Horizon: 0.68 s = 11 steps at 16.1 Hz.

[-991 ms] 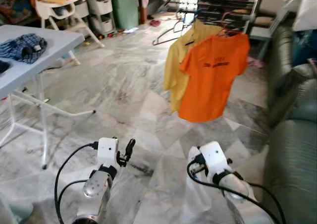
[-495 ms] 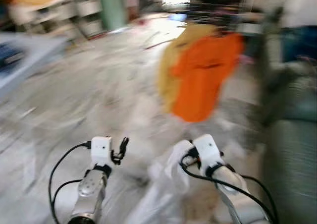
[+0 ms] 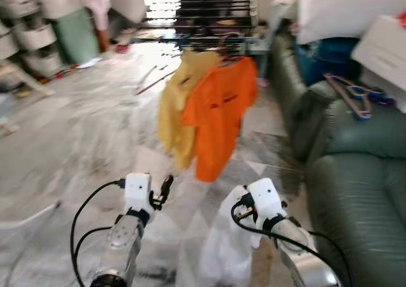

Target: Hang hanger

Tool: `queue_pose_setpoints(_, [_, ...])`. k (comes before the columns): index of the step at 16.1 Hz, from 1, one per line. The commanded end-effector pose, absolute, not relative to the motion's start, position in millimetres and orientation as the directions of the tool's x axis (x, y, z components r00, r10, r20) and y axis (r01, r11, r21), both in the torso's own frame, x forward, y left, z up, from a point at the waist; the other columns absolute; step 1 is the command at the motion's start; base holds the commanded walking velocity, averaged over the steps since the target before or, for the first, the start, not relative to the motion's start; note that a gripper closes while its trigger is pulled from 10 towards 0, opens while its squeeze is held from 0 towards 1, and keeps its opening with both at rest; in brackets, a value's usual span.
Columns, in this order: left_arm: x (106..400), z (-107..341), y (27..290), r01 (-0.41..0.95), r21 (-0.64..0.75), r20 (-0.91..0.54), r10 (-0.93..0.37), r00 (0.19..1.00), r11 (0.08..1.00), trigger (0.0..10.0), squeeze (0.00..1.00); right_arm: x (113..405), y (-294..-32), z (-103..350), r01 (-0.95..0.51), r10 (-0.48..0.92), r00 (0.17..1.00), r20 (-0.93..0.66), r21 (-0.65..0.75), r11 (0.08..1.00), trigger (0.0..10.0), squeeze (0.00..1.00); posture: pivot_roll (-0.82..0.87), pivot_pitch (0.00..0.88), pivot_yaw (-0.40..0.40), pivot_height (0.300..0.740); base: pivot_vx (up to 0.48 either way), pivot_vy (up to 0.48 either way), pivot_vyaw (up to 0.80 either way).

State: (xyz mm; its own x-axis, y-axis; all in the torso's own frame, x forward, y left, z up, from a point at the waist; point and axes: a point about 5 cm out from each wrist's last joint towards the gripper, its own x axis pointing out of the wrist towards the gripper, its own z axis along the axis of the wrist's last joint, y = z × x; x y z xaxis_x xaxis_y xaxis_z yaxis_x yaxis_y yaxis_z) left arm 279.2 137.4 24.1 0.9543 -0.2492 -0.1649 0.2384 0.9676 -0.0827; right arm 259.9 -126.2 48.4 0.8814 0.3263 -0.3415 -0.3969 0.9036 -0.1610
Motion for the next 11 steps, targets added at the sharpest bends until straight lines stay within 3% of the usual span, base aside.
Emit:
queue_pose_setpoints(1, [278,22,130,0.276,-0.1,-0.181,-0.291,0.94,0.956,10.0,0.0,265,-132,56,-0.371,0.305,0.898,-0.316,-0.174,0.912,0.0,0.0,-0.15,0.0,0.047,0.74,0.0,0.0,-0.45])
queue_pose_setpoints(5, [271,16,121,0.362,-0.099,-0.212,-0.375,0.902,0.927,10.0,0.0,266,-129,56,-0.366,0.301,0.899,-0.319,-0.165,0.916,0.0,0.0,-0.14,0.0,0.052,0.74,0.0,0.0,-0.45])
queue_pose_setpoints(7, [269,15,119,0.392,-0.104,-0.222,-0.406,0.887,0.914,10.0,0.0,267,-127,56,-0.36,0.297,0.899,-0.322,-0.157,0.92,0.0,0.0,-0.14,0.0,0.056,0.74,0.0,0.0,0.0])
queue_pose_setpoints(8, [268,14,119,0.394,-0.101,-0.232,-0.407,0.884,0.914,10.0,0.0,267,-126,56,-0.36,0.297,0.898,-0.324,-0.154,0.92,3.3,0.0,-0.14,0.004,0.06,0.74,0.0,0.0,0.0])
queue_pose_setpoints(9, [268,14,119,0.395,-0.1,-0.232,-0.407,0.883,0.913,10.0,0.0,267,-125,56,-0.355,0.293,0.898,-0.329,-0.147,0.923,10.0,0.0,-0.14,0.006,0.065,0.74,0.0,0.0,0.0])
queue_pose_setpoints(11, [269,14,119,0.39,-0.12,-0.247,-0.408,0.879,0.913,10.0,0.0,267,-125,54,-0.345,0.283,0.898,-0.338,-0.139,0.928,10.0,0.0,-0.14,0.01,0.069,0.74,0.0,0.0,0.0])
